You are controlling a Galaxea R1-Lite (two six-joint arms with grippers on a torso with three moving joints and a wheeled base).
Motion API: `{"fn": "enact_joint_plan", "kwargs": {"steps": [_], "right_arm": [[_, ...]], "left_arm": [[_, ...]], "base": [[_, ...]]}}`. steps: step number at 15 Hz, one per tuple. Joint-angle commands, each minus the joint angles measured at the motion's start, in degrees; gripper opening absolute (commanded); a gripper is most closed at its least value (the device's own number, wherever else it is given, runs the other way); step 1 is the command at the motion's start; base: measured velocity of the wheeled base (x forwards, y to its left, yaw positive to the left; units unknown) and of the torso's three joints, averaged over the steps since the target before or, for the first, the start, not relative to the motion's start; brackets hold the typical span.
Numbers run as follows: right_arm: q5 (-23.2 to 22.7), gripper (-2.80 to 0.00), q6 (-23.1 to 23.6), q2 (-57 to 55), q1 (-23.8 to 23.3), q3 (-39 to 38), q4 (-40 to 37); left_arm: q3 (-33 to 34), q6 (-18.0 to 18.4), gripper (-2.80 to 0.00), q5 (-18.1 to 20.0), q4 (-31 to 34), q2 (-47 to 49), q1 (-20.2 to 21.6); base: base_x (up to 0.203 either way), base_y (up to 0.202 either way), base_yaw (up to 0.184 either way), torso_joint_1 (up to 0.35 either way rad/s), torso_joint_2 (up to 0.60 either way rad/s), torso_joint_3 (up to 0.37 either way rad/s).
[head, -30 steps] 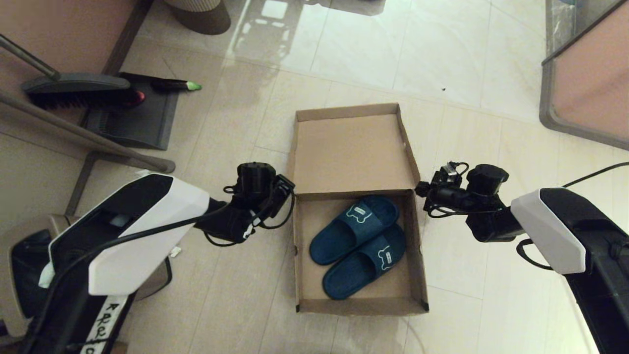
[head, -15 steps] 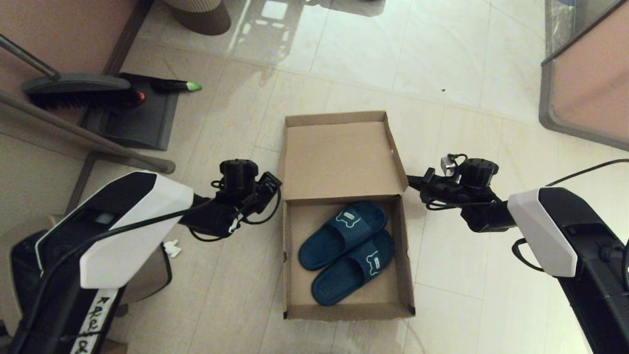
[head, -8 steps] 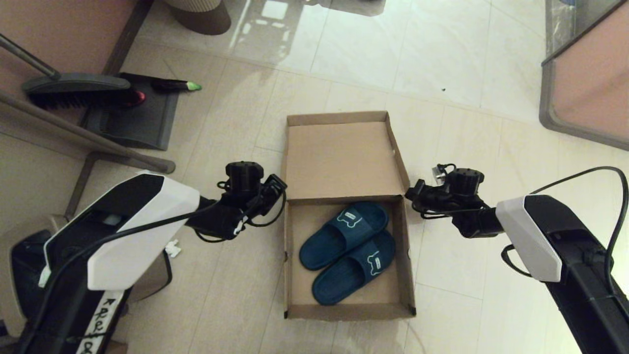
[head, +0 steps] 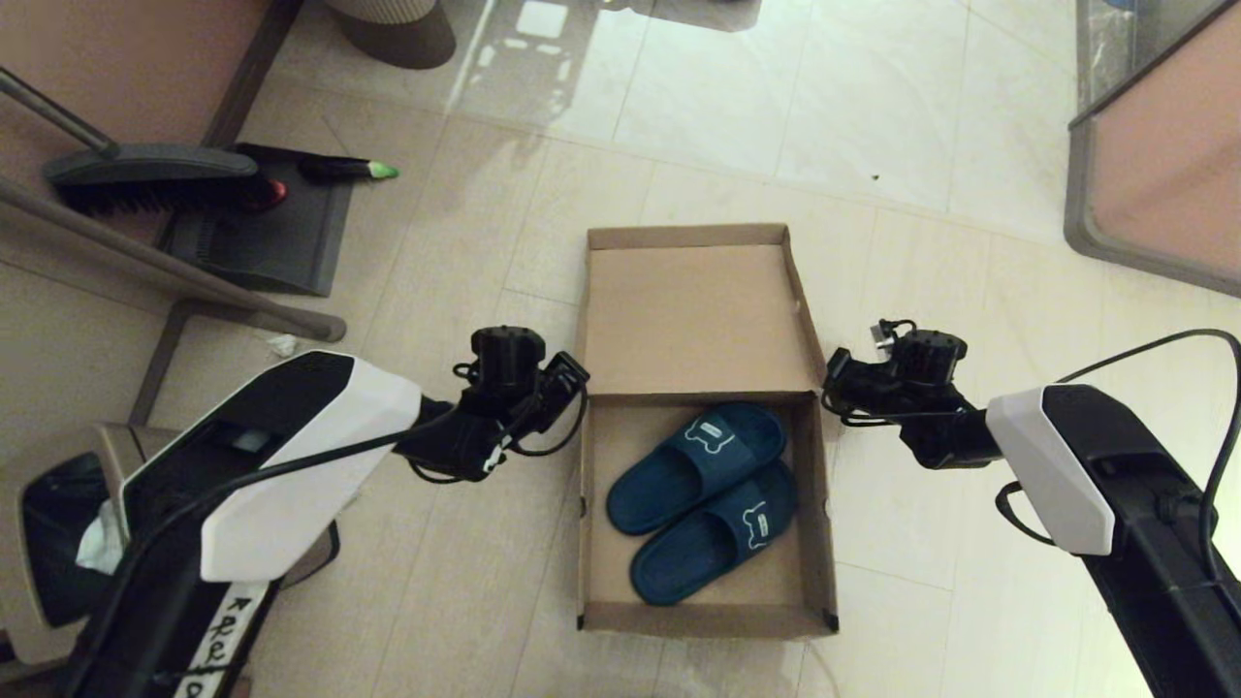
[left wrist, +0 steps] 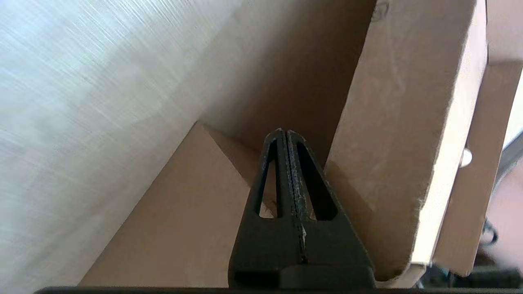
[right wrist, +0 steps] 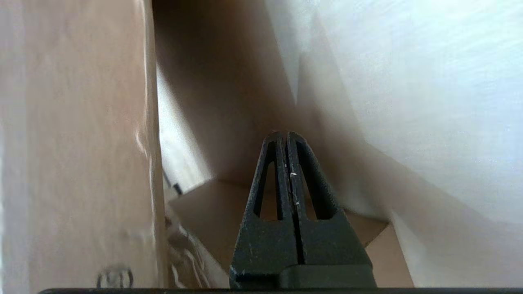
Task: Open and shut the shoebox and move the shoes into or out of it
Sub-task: Close the shoe box
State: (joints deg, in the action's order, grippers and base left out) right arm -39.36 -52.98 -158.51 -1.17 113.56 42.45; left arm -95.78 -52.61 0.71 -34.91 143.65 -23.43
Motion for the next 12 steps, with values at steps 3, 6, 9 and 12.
{"fn": "enact_joint_plan", "kwargs": {"steps": [3, 6, 9, 12], "right_arm": [[-1.06, -2.8, -0.75, 0.22, -3.21, 0.0, 0.84], [-2.3, -2.8, -1.86, 0.04, -4.27, 0.0, 1.83], [-2.3, -2.8, -1.95, -0.04, -4.28, 0.0, 1.85], [-2.21, -2.8, -2.12, 0.05, -4.83, 0.0, 2.21]], "left_arm": [[-1.16, 0.32, -2.8, 0.08, 0.0, 1.15, -1.26], [-1.16, 0.23, -2.8, 0.0, 0.02, 1.44, -1.96], [-1.16, 0.32, -2.8, 0.0, 0.02, 1.45, -2.32], [-1.25, 0.29, -2.8, 0.05, 0.02, 1.81, -2.5]], "base": [[0.0, 0.0, 0.0, 0.0, 0.0, 0.0], [0.0, 0.0, 0.0, 0.0, 0.0, 0.0], [0.0, 0.0, 0.0, 0.0, 0.0, 0.0], [0.0, 0.0, 0.0, 0.0, 0.0, 0.0]]}}
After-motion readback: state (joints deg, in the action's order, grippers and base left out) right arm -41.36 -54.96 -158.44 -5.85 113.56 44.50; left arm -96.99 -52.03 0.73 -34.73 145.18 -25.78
